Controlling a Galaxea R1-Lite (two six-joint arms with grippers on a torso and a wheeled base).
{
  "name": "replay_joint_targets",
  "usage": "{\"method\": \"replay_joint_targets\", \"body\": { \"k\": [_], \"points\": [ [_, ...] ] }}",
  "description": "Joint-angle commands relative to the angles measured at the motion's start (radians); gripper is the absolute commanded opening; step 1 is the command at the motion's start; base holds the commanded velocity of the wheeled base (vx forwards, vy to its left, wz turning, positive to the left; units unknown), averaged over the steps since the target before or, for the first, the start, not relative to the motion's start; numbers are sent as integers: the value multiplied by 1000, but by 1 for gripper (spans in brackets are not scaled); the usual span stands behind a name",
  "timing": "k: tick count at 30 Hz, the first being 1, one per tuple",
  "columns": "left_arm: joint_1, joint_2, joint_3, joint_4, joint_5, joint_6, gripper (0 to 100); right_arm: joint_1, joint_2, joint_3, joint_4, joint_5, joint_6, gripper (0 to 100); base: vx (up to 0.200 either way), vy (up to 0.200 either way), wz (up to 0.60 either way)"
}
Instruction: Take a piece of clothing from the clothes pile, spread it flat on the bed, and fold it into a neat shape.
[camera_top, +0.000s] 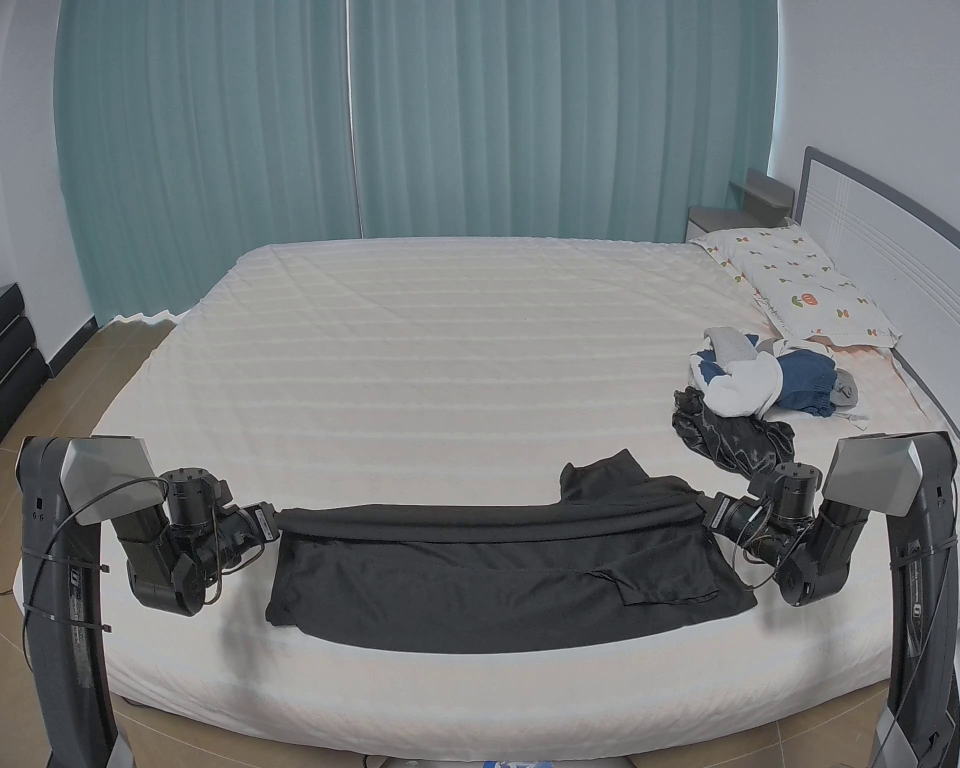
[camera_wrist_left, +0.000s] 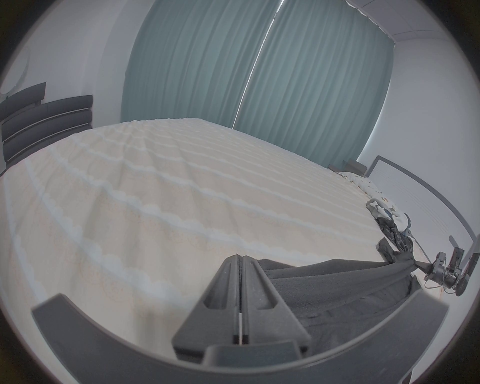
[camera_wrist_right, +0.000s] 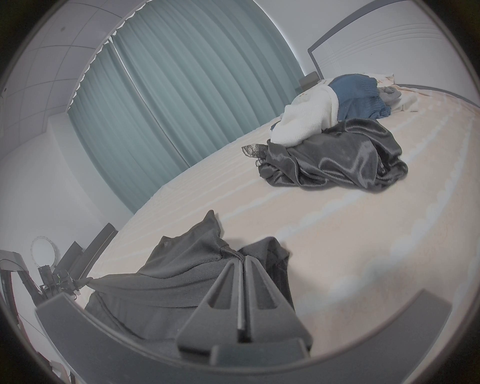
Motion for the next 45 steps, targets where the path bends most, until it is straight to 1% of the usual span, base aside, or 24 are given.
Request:
{"method": "replay_joint_targets", "body": {
  "k": [1,9,10,14,15,16,18,22,25,26,28,29,30,31,34,35,36,37,38,39,40,43,44,45],
  "points": [
    [-2,4,45,-20,-1,-1,0,2,22,44,-26,2,0,0,0,0,0],
    [0,24,96,-86,-1,0,0,1,57,80,-89,0,-14,0,0,0,0],
    [-2,24,108,-97,-1,0,100,1,60,85,-95,0,-14,0,0,0,0],
    [-3,24,140,-130,-3,0,100,1,63,102,-115,0,-14,0,0,0,0],
    [-3,24,162,-156,-3,0,100,2,63,119,-119,0,-22,0,0,0,0],
    [-3,24,175,-172,-3,0,100,1,65,125,-121,0,-35,100,0,0,0],
    [-3,24,195,-204,-3,0,100,-1,65,129,-135,2,-54,100,0,0,0],
    [0,18,228,-271,-1,-6,100,-12,51,156,-174,0,-57,100,0,0,0],
    [1,14,231,-284,3,-10,100,-16,25,169,-185,2,-57,100,0,0,0],
    [5,1,220,-284,17,-18,100,-35,-3,177,-185,5,-54,100,0,0,0],
    [6,-28,211,-282,34,-50,100,-46,-27,175,-185,14,-45,100,0,0,0],
    [6,-28,211,-282,34,-50,100,-46,-27,175,-185,14,-45,100,0,0,0],
    [6,-68,198,-275,52,-115,100,-58,-56,174,-182,17,-32,100,0,0,0],
    [3,-82,194,-268,54,-138,100,-59,-64,172,-178,19,-25,100,0,0,0],
    [-18,-128,174,-179,57,-221,100,-47,-92,165,-170,19,44,100,0,0,0],
    [-37,-143,154,-121,65,-253,100,-30,-102,163,-167,19,86,100,0,0,0],
    [-45,-149,142,-92,71,-276,100,-18,-107,163,-165,17,107,100,0,0,0],
    [-65,-160,109,-20,92,-345,100,8,-119,163,-155,16,162,100,0,0,0],
    [-77,-166,93,15,104,-383,100,19,-124,165,-147,16,185,100,0,0,0],
    [-81,-167,85,31,106,-397,100,24,-125,166,-144,14,195,100,0,0,0],
    [-103,-175,43,147,117,-460,100,51,-135,171,-121,8,236,100,0,0,0],
    [-115,-183,-13,327,120,-506,100,70,-152,171,-86,3,281,100,0,0,0],
    [-115,-183,-16,334,120,-507,100,71,-153,171,-84,3,282,100,0,0,0],
    [-120,-183,-50,414,132,-537,100,79,-168,169,-53,3,302,100,0,0,0]
  ]
}}
